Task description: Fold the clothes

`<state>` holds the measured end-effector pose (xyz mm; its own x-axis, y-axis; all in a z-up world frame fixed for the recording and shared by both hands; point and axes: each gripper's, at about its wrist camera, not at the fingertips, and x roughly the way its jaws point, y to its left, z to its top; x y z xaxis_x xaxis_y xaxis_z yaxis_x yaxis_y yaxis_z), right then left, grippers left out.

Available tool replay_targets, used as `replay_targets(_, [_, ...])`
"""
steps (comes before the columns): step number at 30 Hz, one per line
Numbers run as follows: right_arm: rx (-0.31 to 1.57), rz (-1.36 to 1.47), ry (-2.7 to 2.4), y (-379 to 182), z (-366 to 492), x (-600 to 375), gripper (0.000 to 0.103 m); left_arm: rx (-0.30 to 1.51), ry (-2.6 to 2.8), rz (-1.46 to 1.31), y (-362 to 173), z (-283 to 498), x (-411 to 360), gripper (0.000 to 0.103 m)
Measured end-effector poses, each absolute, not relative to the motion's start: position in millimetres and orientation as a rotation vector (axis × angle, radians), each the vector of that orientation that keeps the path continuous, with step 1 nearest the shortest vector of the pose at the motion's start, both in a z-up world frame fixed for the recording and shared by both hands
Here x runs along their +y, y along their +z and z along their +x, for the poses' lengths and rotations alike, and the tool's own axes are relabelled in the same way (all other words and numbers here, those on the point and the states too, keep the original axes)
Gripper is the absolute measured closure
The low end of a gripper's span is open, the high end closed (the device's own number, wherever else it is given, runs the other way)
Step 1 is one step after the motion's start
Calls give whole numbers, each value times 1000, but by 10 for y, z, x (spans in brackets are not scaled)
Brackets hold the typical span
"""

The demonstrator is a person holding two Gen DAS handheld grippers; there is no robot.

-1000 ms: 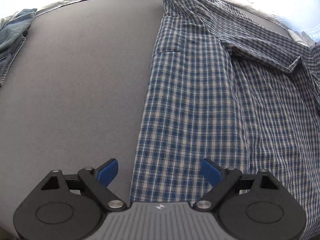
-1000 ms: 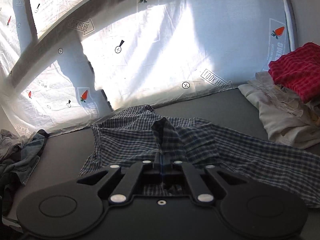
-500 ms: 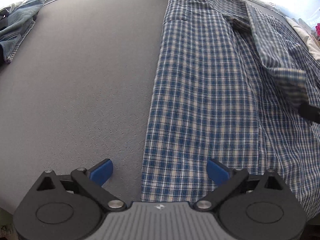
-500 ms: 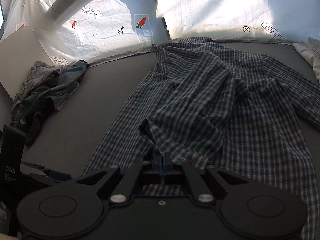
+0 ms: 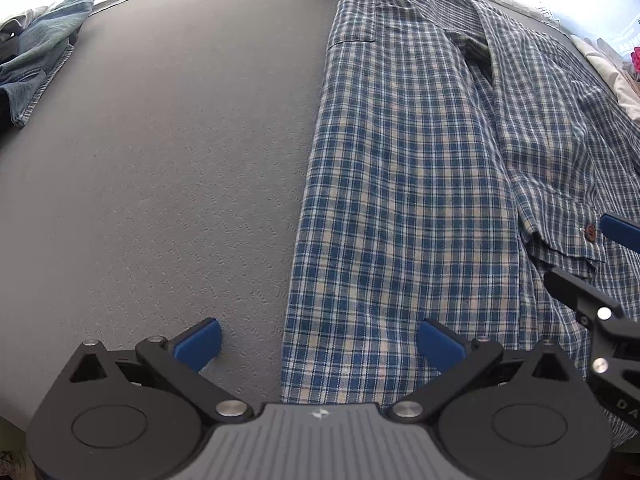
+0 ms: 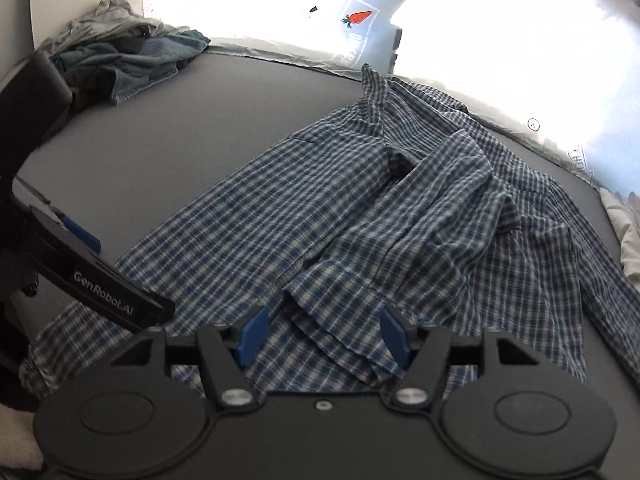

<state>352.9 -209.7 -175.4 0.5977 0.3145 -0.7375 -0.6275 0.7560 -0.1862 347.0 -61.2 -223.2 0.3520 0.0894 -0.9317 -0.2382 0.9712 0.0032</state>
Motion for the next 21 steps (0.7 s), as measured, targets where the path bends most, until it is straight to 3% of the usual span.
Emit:
replay_targets(7, [682,-641,544,-1973,3536,-1901,40,1176,212,-137,-2223,3435,-625,0])
replay_targets(10, [671,-652,574,-1987,3556,-1855,52,1175,212,-136,-2219,3436,-630,0])
replay_targets(14, [692,-612,605,-1981,3591,-1844,92,1168,212,-134,-2229,3473,-633,0])
replay_targets(21, [705,-400,623,-1748,3583,-2047,97,1161,212,-132,-2225,3476,-631,0])
